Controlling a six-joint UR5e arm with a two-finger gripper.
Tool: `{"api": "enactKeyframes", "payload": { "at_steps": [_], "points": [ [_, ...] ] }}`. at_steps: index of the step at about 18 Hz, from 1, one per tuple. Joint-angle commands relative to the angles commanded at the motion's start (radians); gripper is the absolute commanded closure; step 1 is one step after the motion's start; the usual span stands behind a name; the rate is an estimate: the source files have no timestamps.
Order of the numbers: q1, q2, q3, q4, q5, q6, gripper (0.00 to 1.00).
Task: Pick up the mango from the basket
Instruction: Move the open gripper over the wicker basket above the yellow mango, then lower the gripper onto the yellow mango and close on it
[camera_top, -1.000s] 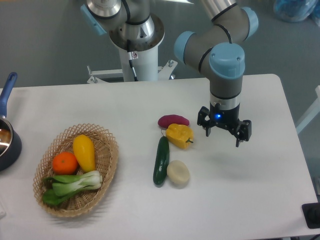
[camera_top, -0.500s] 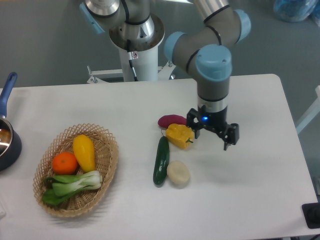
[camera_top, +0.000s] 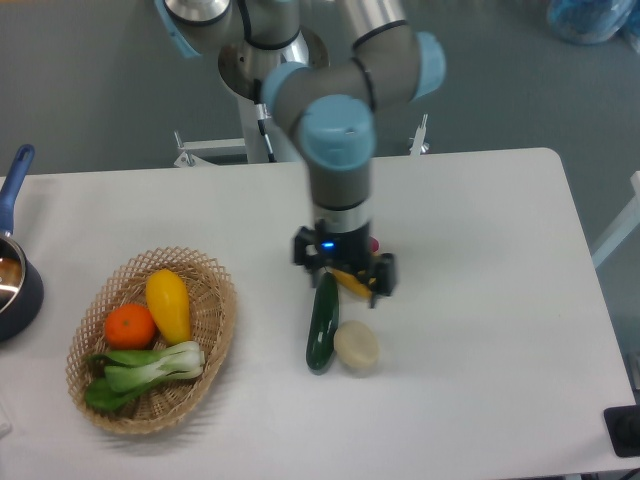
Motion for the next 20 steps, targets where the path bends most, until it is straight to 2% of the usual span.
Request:
{"api": "enactKeyframes", "payload": {
  "at_steps": [1, 3, 6, 9, 15, 20],
  "points": [
    [-0.028, 0.015, -0.009, 0.003, 0.005, -0.008, 0.00],
    [-0.074, 0.028, -0.031, 0.006, 0.000, -0.119, 0.00],
    [-0.173, 0.009, -0.017, 0.021, 0.003, -0.294, 0.00],
    [-0.252, -0.015, -0.022, 0.035, 0.009, -0.392, 0.00],
    [-0.315, -0.060, -0.020, 0.041, 0.094, -0.615, 0.00],
    [-0.335, -0.099, -0.018, 0.040, 0.115, -0.661, 0.00]
  ]
}}
